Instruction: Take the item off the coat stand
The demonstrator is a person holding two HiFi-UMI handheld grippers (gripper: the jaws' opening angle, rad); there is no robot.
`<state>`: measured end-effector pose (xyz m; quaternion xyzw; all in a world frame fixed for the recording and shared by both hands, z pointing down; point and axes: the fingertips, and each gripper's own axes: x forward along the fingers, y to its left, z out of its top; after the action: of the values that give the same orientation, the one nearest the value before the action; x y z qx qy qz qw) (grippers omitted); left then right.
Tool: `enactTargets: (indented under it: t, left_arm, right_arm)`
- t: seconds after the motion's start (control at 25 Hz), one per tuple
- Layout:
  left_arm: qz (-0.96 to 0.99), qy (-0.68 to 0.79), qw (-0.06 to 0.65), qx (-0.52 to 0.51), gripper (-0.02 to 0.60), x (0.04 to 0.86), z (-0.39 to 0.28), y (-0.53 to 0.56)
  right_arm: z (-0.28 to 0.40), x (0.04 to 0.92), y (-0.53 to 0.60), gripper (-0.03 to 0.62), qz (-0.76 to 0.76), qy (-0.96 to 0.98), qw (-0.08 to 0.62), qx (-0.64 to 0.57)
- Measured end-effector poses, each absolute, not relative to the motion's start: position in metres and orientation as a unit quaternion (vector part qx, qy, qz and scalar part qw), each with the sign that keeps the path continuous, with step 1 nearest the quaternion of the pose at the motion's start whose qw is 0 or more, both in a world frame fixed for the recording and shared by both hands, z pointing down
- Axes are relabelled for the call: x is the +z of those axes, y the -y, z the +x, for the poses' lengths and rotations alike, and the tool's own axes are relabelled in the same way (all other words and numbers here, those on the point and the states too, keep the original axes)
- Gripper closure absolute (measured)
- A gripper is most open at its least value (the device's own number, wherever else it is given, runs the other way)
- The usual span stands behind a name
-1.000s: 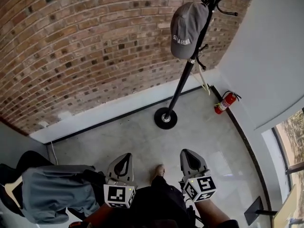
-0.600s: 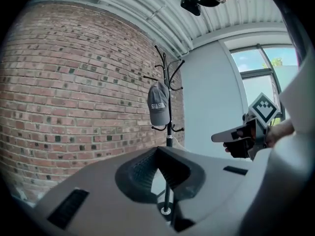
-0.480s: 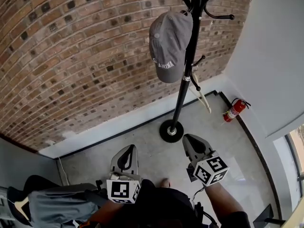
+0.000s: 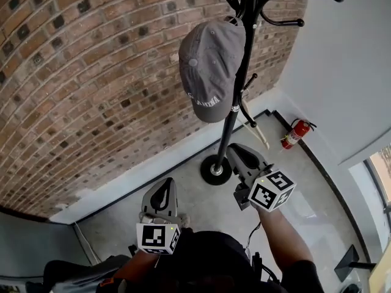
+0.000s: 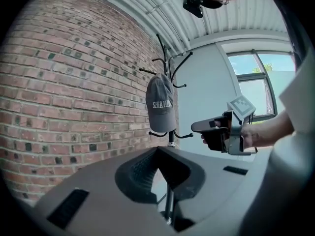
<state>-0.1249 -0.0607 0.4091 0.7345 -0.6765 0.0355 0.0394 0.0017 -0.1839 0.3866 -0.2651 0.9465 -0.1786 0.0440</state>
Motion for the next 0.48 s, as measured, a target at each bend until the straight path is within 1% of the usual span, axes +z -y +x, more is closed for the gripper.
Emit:
enactTargets:
  t: [0.04,0.16,0.28,0.36,0.48]
  left_arm:
    - [0.74,0.67,0.038,0.037,0.558,0.407,-0.13,0.07]
    - [0.752,0.656,0.037,0.038,0.558,0.403,-0.148,0.096]
    - [0.763,0.643,0.039,0.042,0.558,0.403,-0.161,0.117]
    - [0.77,0.635,0.04,0.045,0.558,0.405,-0.167,0.127]
    - [0.776,0.628,0.041,0.045,0.558,0.405,-0.171,0.136]
  right_arm:
    - [-0.004,0.387,0.193,0.564,-0.263,-0.945,0.051,-0.187]
    - [-0.022,0.391,0.221,0.466,-0.245,-0.941,0.072,-0.223]
    - [-0.035,0.395,0.243,0.409,-0.219,-0.934,0.098,-0.264]
    - [-0.039,0.398,0.256,0.387,-0.207,-0.929,0.115,-0.285]
    - [-0.043,0.395,0.271,0.382,-0.188,-0.925,0.131,-0.303]
